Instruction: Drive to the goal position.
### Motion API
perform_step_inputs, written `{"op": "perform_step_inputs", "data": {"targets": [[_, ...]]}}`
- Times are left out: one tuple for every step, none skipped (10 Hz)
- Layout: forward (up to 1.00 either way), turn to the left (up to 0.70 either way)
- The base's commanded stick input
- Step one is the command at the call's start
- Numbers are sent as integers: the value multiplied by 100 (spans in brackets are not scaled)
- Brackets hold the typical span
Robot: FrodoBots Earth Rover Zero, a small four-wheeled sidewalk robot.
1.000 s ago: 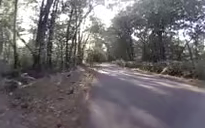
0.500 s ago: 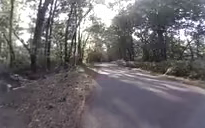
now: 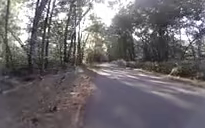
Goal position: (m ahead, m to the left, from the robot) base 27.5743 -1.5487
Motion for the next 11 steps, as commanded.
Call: {"op": "perform_step_inputs", "data": {"targets": [[70,-1],[70,-1],[70,-1],[70,-1],[70,-1],[70,-1],[70,-1],[70,-1],[70,-1],[70,-1],[70,-1]]}}
